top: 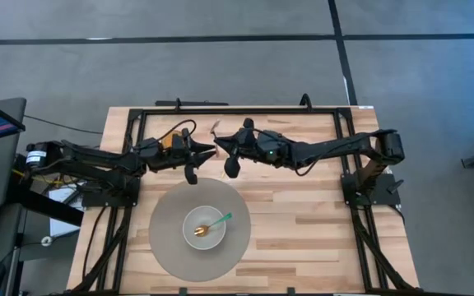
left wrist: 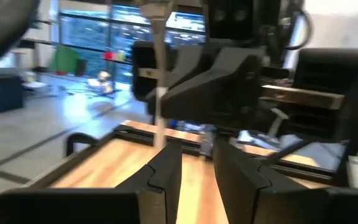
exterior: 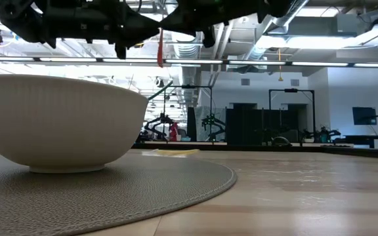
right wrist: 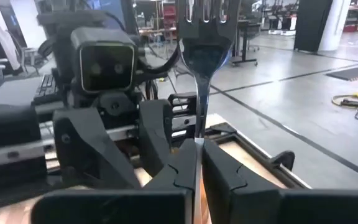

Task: Pick & Place Utensil
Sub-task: Put the orange fork into the gray bowl on the gray mat

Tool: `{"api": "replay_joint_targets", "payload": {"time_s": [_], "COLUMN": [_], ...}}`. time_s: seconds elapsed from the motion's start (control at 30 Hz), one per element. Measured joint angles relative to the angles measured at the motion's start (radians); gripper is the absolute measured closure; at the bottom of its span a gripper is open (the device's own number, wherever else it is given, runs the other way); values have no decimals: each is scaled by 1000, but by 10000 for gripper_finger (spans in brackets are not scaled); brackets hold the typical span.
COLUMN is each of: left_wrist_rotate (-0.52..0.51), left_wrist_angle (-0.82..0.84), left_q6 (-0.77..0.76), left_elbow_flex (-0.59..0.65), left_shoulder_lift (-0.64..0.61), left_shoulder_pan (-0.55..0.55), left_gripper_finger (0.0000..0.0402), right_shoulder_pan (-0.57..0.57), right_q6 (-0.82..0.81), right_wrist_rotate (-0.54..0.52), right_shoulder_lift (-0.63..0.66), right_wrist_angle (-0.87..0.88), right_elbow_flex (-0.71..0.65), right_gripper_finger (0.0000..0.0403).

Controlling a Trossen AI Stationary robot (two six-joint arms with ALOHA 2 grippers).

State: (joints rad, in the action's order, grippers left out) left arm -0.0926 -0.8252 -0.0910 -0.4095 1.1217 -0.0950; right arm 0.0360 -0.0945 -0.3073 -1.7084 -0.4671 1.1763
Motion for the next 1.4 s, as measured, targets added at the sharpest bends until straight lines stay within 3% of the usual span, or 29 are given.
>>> {"api": "replay_joint_targets", "payload": {"time_s": [0.17,1.1,1.23,1.4], "left_wrist_rotate": [-90,-122,-121,-122], "left_wrist_angle": [1,1,1,1], "left_q6": [8,5,6,9], "left_elbow_flex": [0,0,0,-1], "left_shoulder_lift": [0,0,0,0], "left_shoulder_pan": [18,18,18,18], "left_gripper_finger": [309,310,329,381], "right_shoulder_pan": [0,-21,-23,-23], "right_q6": [0,44,44,43], "right_wrist_rotate": [0,20,19,17], "right_shoulder_lift": [0,1,1,1], "right_wrist_angle": [-6,-105,-106,-106], "right_elbow_flex": [0,0,0,0], "right_gripper_finger": [395,395,395,395]}}
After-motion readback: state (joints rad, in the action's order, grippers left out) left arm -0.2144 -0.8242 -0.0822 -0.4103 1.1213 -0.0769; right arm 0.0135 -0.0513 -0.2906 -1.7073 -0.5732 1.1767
